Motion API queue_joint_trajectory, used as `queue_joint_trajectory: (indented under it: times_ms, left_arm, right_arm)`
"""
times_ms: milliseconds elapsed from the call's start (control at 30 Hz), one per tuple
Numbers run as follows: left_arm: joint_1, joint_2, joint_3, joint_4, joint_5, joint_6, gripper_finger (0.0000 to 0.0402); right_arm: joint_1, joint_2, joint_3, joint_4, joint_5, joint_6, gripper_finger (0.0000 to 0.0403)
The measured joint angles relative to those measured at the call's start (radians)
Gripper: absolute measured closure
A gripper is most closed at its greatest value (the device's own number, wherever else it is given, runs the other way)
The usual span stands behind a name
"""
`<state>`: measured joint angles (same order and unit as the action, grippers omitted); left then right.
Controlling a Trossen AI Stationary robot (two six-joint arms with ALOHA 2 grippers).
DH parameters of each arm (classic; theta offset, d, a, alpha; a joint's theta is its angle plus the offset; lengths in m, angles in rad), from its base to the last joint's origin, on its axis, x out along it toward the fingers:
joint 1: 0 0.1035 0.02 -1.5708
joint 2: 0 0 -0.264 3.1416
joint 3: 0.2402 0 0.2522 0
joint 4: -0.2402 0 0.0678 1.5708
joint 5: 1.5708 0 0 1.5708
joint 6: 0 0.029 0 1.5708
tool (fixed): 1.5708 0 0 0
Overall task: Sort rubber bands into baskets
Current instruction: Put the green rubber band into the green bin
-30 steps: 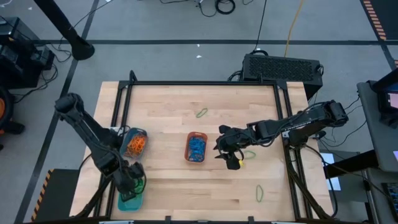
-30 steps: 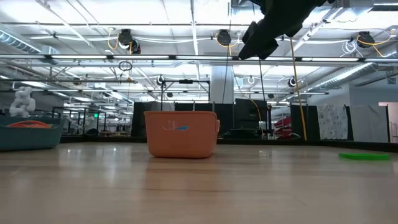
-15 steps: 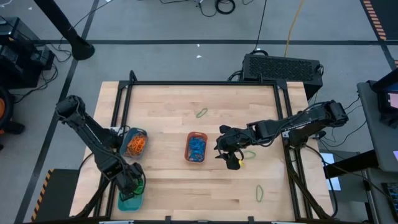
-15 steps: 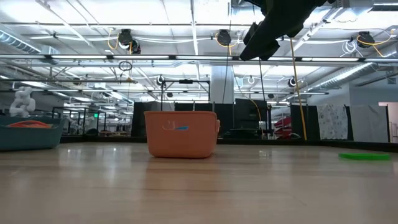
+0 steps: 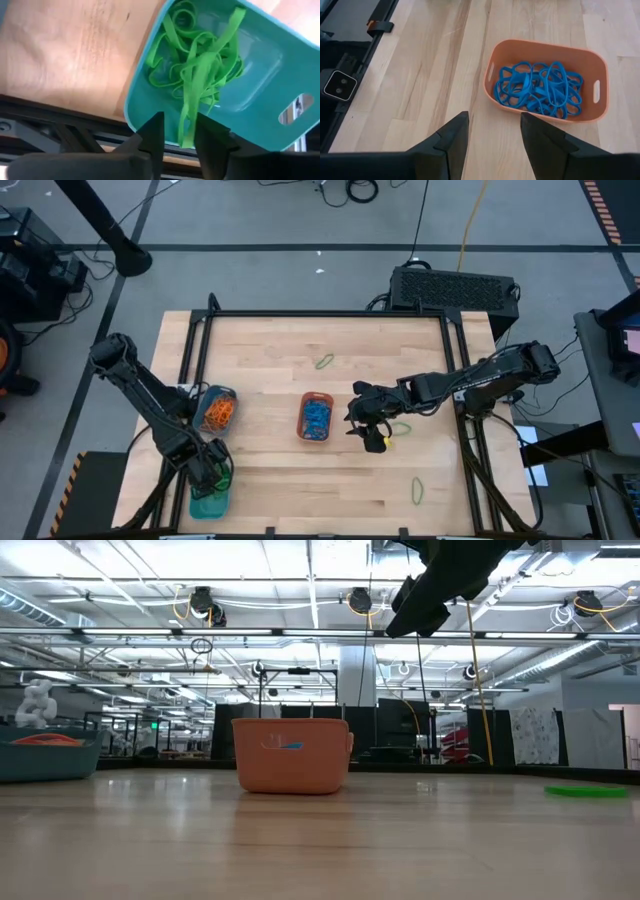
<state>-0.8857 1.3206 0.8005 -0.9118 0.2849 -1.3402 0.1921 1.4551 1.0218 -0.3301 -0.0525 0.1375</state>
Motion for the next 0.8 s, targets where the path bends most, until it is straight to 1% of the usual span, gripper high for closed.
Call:
queue_joint_trajectory:
  times_ms: [100,300,567,600,667,733,800]
  left_arm:
    - [0.011,0.0,0.0,0.008,0.03,0.047,0.0287]
    - [0.067,-0.025,0.002,0.018,0.039,0.114,0.0284]
    - [0.161,-0.088,0.056,0.01,-0.024,0.234,0.0283]
    - [0.175,-0.096,0.063,0.014,-0.053,0.266,0.0283]
    - [0.201,-0.112,0.076,0.015,-0.171,0.353,0.0283]
    - [0.221,-0.125,0.087,0.024,-0.348,0.464,0.0283]
    - [0.237,-0.131,0.087,0.065,-0.527,0.611,0.0283]
  right_arm:
    - [0.0,0.0,0.0,-0.001,0.0,0.0,0.0232]
    - [0.0,0.0,0.0,0.002,0.0,0.0,0.0232]
    - [0.0,0.0,0.0,0.003,0.0,0.0,0.0232]
    - [0.0,0.0,0.0,0.003,0.0,0.0,0.0232]
    - [0.0,0.0,0.0,0.002,0.0,0.002,0.0232]
    - [0.0,0.0,0.0,-0.007,0.0,0.018,0.0232]
    - [0.0,0.0,0.0,-0.028,0.0,0.04,0.0232]
